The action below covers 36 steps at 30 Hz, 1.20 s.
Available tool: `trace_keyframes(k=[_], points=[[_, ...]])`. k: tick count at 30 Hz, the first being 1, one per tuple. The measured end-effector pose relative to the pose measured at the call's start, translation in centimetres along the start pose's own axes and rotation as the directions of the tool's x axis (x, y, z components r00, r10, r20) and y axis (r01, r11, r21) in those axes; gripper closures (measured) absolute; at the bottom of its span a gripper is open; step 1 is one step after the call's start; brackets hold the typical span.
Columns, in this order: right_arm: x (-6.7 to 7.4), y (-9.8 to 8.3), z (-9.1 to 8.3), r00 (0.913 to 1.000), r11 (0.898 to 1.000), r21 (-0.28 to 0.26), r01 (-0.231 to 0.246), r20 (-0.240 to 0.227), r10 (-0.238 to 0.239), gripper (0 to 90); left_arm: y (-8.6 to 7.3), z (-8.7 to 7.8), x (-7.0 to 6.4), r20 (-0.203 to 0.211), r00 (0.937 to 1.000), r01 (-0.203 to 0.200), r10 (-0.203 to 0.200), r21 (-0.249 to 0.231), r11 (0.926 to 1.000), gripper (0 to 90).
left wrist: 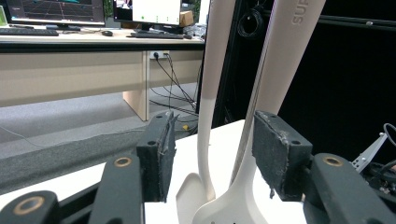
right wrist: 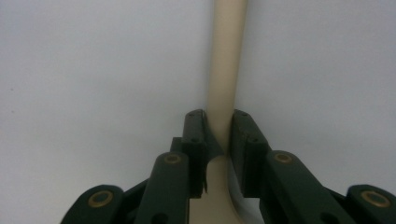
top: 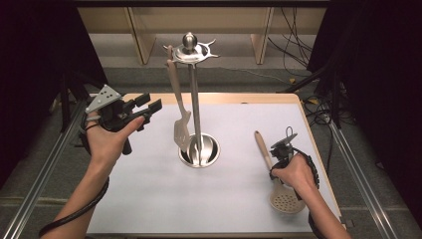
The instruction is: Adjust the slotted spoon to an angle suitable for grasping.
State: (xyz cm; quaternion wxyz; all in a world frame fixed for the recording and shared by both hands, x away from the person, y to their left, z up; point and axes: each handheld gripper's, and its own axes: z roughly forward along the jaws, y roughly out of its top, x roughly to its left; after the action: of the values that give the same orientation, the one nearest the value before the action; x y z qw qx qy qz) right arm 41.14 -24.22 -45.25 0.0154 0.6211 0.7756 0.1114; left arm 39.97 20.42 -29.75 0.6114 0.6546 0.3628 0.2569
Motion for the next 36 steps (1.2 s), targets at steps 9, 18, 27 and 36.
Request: trace_keyframes(k=[9, 18, 27, 36], points=[[0.0, -0.3, -0.1, 0.9996, 0.999, -0.018, -0.028, 0.009, 0.028, 79.3, 0.0, -0.1, 0.0, -0.001, 1.0000, 0.007, -0.007, -0.002, 1.0000, 48.5], [0.0, -0.7, -0.5, 0.9995, 0.994, -0.101, 0.032, 0.003, -0.032, 79.4, -0.1, 0.0, 0.0, 0.002, 1.0000, -0.005, 0.005, 0.003, 1.0000, 48.5], [0.6, -1.3, -2.7, 0.9967, 0.970, -0.230, 0.081, 0.013, -0.080, 79.4, -0.1, -0.2, -0.3, 0.004, 1.0000, -0.005, 0.005, -0.004, 1.0000, 48.4], [0.3, -1.9, -4.1, 0.9876, 0.908, -0.389, 0.154, 0.033, -0.154, 79.4, -0.2, -0.4, -1.0, 0.029, 0.9992, -0.025, 0.025, -0.002, 0.9997, 45.4]])
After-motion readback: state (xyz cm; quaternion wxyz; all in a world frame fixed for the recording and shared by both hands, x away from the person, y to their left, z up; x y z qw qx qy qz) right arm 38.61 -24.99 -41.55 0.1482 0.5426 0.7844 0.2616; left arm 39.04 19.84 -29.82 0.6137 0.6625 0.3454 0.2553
